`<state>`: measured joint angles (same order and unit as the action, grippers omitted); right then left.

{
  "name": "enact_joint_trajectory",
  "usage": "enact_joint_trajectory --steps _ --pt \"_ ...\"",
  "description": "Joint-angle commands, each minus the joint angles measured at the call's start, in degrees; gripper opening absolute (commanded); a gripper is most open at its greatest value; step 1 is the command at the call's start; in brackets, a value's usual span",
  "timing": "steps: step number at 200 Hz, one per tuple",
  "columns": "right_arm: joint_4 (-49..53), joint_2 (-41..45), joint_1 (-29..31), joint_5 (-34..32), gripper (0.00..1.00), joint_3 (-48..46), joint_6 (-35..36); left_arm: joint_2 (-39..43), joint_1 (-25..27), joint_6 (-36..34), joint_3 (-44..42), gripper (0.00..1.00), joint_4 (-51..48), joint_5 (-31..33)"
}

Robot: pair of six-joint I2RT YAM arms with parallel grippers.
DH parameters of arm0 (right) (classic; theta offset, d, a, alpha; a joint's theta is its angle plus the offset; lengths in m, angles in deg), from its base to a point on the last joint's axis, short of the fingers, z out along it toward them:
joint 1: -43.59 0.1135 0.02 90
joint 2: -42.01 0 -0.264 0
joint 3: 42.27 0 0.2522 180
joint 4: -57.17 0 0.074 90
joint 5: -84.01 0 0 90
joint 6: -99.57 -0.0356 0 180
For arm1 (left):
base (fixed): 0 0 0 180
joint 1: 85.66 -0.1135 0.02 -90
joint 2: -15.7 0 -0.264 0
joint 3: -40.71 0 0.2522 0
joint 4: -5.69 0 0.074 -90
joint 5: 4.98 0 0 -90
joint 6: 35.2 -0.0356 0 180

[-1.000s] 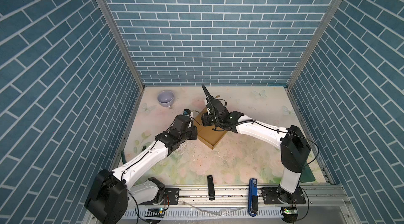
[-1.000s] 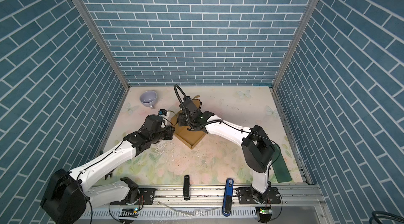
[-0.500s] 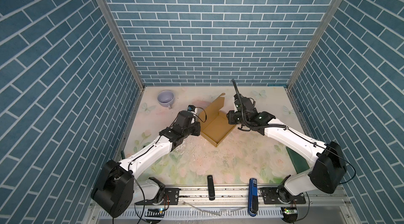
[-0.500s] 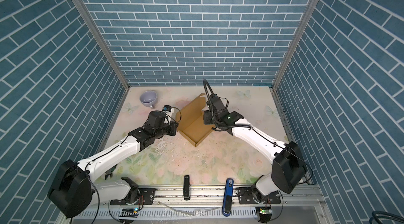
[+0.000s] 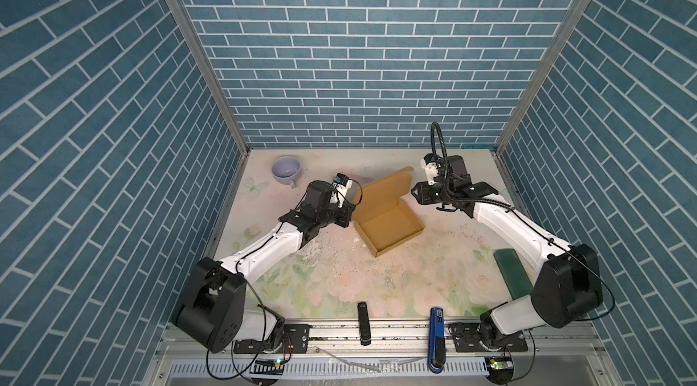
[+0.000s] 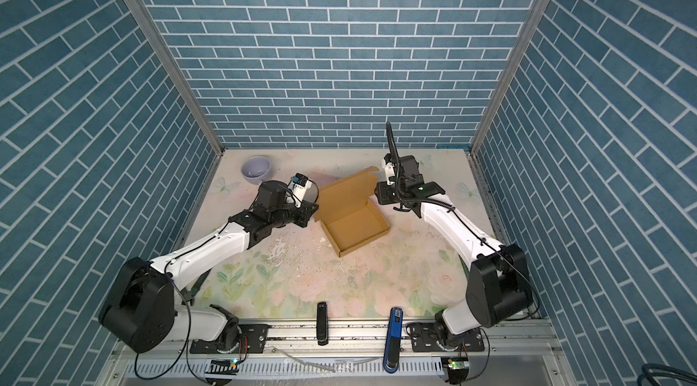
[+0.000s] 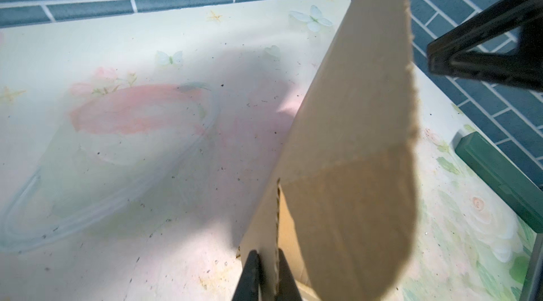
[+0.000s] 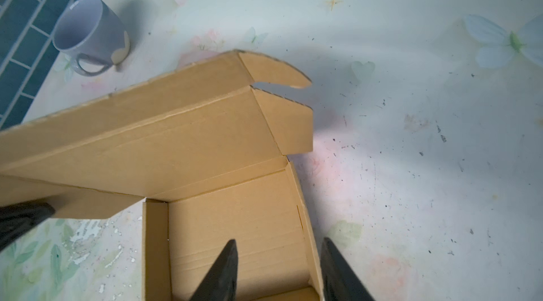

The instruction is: Fold the paper box

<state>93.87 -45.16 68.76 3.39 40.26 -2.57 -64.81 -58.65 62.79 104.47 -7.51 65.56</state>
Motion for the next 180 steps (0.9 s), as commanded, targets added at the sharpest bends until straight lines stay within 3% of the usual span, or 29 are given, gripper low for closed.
enact_joint_trajectory --steps 1,100,180 --pt "1.92 -2.27 -1.22 4.92 0.47 2.89 6.89 -2.43 -1.50 -4.03 3.31 0.13 1.05 -5.53" --pt "-0.80 -4.40 -7.30 7.43 0.47 3.82 11.24 -7.65 -2.39 -8.27 8.47 0.11 -1.63 -7.61" --pt "-11.10 -6.13 -12.36 17.70 0.46 0.62 13.19 -7.76 -2.52 -8.30 7.66 0.11 -1.15 -7.35"
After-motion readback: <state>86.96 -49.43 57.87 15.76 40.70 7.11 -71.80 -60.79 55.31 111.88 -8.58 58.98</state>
